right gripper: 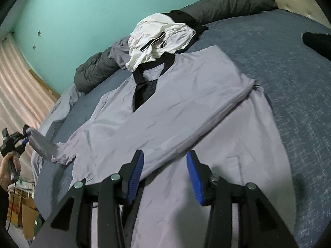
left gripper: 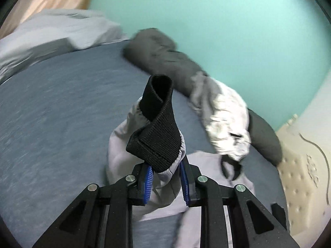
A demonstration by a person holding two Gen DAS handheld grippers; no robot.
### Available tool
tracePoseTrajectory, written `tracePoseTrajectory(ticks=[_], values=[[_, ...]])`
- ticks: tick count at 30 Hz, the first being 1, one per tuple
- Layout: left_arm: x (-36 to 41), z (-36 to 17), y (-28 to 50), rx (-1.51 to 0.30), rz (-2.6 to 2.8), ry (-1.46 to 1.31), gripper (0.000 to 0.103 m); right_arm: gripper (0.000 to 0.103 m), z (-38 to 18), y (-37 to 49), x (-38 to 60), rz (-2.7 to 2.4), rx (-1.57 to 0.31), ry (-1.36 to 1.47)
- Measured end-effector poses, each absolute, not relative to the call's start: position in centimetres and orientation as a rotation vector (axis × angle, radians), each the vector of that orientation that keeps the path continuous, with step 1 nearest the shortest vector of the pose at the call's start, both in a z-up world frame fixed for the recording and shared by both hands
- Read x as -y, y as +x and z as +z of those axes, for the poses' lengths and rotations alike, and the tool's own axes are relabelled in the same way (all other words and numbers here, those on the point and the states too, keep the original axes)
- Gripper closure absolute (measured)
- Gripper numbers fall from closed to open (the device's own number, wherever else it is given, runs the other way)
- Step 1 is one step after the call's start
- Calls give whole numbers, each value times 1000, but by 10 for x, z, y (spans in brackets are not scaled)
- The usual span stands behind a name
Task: Fold clothes
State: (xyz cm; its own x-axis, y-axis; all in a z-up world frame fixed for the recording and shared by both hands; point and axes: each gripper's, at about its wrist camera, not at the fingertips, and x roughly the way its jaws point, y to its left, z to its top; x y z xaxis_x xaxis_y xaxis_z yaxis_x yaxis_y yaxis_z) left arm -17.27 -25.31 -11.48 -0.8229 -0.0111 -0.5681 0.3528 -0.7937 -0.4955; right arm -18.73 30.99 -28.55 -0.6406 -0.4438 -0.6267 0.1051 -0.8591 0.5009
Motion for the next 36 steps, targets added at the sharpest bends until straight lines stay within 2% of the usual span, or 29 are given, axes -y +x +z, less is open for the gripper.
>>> tracePoseTrajectory(ticks=[8,15,22,24,28,30,31,33,36], values=[[146,-83,-265,-875,-2889,941,78,59,-280,-180,-346,-2561,648,1095],[7,-65,-306,-711,-3146,1133,78,58,-280,-176,-370,-2550,749,1082],[-141,-135,-296,-453,-3271,1578,78,58,-278,-175,-382,-2552,803,1064],[-170,-169,-289,-345,-3238,1688,78,58,-279,-174,-386,-2551,814,1066],[-190,-226,-276,-251,-3134,1862,75,58,-281,-174,-390,-2532,845,1069],[-195,-247,-268,-218,-3083,1928,64,58,-282,-175,-390,-2520,861,1070],[-194,-254,-264,-231,-3071,1945,63,58,-282,-175,-390,-2513,869,1070],[-189,-260,-258,-237,-3050,1968,51,58,-283,-177,-389,-2495,879,1071],[-172,-261,-246,-263,-3039,1953,49,57,-285,-181,-385,-2471,887,1078]])
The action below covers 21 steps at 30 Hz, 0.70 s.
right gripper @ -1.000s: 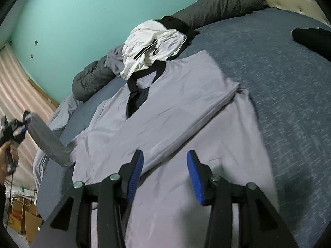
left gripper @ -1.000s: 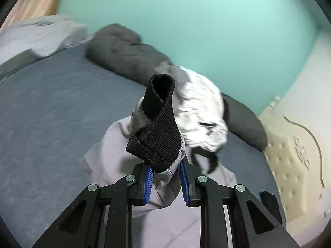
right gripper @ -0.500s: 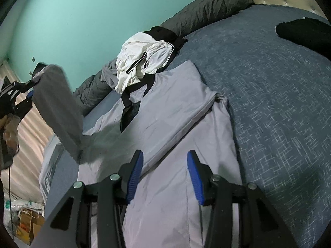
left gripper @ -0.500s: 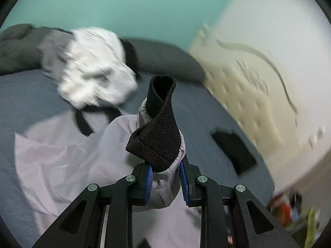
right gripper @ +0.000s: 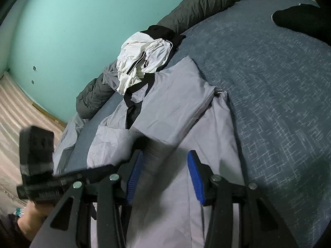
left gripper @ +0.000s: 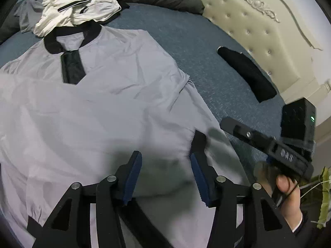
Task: Fold clothes
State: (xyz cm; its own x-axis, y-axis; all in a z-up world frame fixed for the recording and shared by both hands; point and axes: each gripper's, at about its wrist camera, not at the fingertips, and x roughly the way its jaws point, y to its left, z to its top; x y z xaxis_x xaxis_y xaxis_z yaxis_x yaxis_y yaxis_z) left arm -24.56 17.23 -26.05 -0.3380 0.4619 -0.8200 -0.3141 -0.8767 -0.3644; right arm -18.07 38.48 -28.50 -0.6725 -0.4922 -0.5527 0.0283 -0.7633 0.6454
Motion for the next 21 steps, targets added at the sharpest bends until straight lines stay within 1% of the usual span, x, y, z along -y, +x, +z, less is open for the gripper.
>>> tracePoseTrajectory(ticks=[1,4,5,7,12,15,21], values=[[-166,-261,-243,201,2244,-1442,48,55,-286,-182,-383,-2461,893,1078],[-142,-261,-236,235,2285,-1452,48,44,-289,-186,-379,-2442,903,1093],[-133,-261,-234,249,2300,-1453,47,43,-290,-187,-378,-2439,905,1101],[-113,-267,-233,283,2333,-1469,45,43,-294,-191,-375,-2440,886,1130],[-58,-279,-226,392,2422,-1517,45,42,-305,-201,-369,-2465,809,1230],[-27,-283,-222,467,2466,-1539,45,42,-314,-202,-374,-2459,834,1272],[23,-283,-216,555,2579,-1566,45,42,-324,-205,-376,-2458,828,1285]])
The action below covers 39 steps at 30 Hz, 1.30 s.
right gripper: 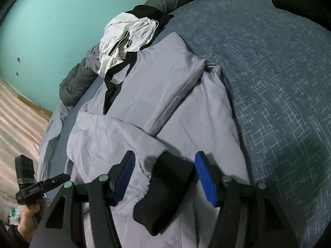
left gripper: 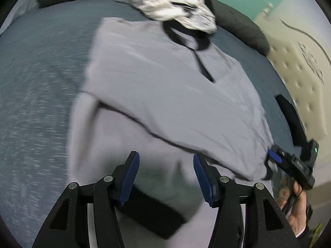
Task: Fold clothes
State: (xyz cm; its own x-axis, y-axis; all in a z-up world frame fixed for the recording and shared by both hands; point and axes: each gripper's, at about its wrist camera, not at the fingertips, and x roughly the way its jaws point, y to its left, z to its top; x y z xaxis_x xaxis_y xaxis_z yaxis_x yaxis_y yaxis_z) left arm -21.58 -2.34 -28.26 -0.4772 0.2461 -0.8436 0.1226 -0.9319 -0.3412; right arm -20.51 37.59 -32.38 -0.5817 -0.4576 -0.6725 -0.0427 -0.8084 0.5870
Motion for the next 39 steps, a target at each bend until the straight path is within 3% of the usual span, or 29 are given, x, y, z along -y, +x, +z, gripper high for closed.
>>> tracePoseTrajectory(ticks=[3,5,8,10,15,22,27,39], values=[[51,-280,-216,570,2662,-1575,45,47,-323,-204,-372,-2454,803,1271],[65,-279,-217,572,2703,-1580,45,67,-323,-204,-370,-2450,786,1269],[81,-283,-222,551,2743,-1615,45,90,-322,-203,-372,-2445,783,1263],[86,-287,-227,526,2752,-1644,45,96,-319,-201,-374,-2439,792,1251],[93,-295,-237,433,2759,-1693,45,98,-307,-195,-376,-2458,791,1197],[95,-306,-254,435,2757,-1682,45,98,-282,-176,-404,-2561,850,1053],[88,-299,-254,371,2787,-1606,45,98,-292,-172,-428,-2614,929,1082],[77,-302,-263,-74,2742,-1671,49,98,-305,-173,-438,-2579,976,1124]])
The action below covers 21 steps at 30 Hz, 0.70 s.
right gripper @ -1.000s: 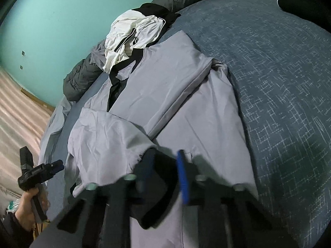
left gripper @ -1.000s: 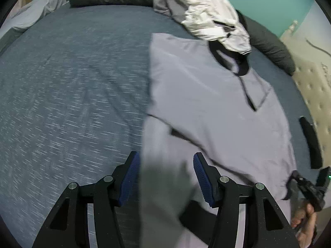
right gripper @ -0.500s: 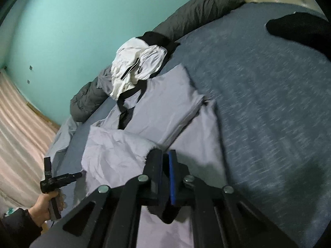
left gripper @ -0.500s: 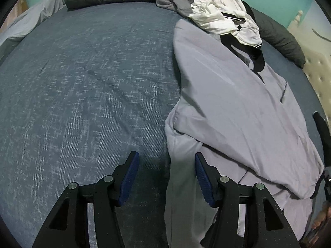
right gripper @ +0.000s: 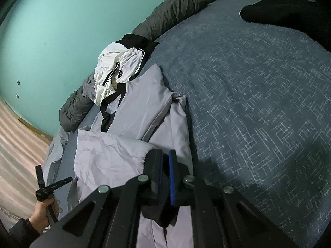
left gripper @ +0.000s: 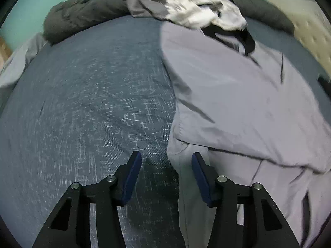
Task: Fold clothes
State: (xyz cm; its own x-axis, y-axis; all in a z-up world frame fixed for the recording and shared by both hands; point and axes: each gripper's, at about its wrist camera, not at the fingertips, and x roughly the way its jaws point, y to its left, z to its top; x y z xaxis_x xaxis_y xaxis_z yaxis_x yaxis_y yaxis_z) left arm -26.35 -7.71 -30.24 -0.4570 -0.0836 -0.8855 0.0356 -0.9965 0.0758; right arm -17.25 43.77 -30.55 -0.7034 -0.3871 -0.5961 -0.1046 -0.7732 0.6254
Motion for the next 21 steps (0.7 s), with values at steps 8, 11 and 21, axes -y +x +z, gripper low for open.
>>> tracePoseTrajectory(ticks=[8,11,21], values=[[64,-322,-284,245,-2605,1631,55,98,-306,-175,-436,-2573,968,1130],[58,-322,-289,310,-2614,1607,83,98,-306,-177,-433,-2559,965,1136],[93,-289,-280,179,-2636,1421,96,98,-303,-185,-416,-2470,939,1156]])
